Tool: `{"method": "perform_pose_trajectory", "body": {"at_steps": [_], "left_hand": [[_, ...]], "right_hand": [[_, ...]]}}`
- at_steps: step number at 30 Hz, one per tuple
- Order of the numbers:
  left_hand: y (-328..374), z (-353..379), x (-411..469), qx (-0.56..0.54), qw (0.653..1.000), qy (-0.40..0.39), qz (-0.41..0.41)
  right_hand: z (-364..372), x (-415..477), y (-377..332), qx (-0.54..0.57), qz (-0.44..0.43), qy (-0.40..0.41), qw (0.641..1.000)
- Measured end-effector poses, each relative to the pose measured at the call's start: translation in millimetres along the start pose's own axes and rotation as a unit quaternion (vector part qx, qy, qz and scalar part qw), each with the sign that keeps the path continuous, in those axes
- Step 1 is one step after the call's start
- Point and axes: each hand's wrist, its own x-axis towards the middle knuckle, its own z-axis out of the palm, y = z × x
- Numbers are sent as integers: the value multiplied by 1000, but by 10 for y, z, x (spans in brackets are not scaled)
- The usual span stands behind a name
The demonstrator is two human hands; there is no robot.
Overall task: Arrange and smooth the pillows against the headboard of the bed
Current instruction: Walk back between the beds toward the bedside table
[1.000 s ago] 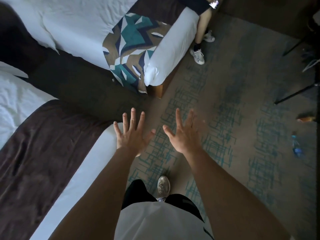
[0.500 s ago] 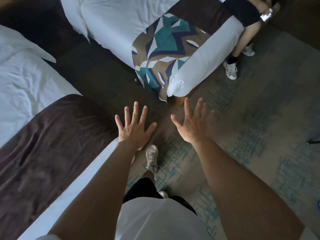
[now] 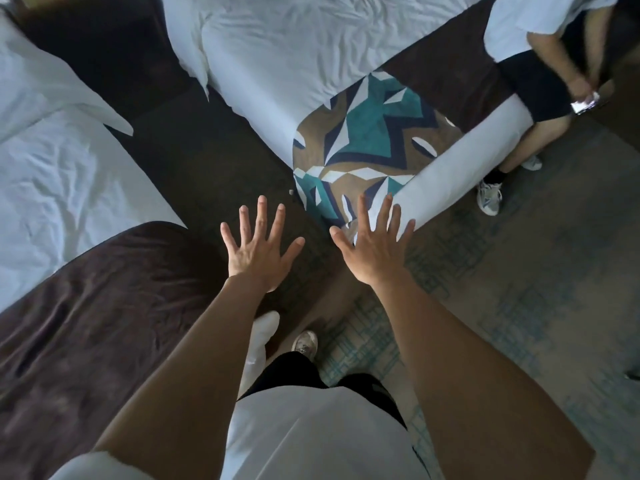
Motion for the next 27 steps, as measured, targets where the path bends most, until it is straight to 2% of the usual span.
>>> {"method": "perform_pose_trajectory", "body": {"at_steps": [10, 27], "left_hand": [[-44, -105, 708, -26, 998, -6, -63], [-185, -389, 1951, -56, 964, 20, -260]], "right_hand": [[-138, 1047, -374, -35, -98, 22, 994], [-396, 2983, -1085, -78, -298, -52, 950]]}}
